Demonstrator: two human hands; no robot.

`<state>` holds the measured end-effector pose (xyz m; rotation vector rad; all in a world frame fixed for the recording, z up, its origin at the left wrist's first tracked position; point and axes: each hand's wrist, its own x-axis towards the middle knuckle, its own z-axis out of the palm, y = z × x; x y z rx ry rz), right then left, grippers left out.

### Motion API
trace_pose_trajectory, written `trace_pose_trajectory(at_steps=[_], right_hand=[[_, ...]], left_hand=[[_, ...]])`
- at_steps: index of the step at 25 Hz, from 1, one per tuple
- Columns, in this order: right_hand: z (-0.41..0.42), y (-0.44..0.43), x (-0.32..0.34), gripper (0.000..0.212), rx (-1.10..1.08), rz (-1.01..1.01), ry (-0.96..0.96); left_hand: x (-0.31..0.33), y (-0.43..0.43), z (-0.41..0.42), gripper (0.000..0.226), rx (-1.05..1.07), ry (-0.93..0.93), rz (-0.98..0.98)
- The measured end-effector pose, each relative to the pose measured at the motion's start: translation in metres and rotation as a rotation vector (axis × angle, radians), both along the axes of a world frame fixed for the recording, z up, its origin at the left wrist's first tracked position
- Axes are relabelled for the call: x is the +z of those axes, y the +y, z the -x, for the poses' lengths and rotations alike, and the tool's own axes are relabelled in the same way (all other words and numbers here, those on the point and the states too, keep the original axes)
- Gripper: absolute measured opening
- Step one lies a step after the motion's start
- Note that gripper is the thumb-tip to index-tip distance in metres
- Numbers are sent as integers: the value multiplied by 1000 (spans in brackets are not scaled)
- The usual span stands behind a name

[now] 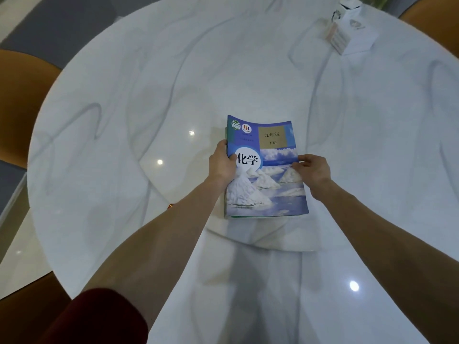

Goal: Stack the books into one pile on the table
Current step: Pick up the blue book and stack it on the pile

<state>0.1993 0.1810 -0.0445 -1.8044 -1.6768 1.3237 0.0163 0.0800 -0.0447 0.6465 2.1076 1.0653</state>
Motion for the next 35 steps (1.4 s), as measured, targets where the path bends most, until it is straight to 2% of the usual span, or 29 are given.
trace_pose_trajectory(at_steps=[5,10,18,23,28,35], right_hand=[[2,1,2,26,57,-87,-116],[5,2,-1,26,116,-149,-233],[3,1,-7,27,118,-200,-271],[3,2,-9,27,122,-190,-270],[1,3,-1,30,185,-173,-358],[-2,-16,28,33,414,-514,-682]], left_hand=[[-4,0,-3,32,-77,198,66],[-6,2,-1,28,-152,372,214],[-18,3,-5,32,-202,369,279],[-23,2,-7,33,-246,439,349],[-12,-4,-2,34,-244,430,325],[11,-38,18,34,-396,555,264]])
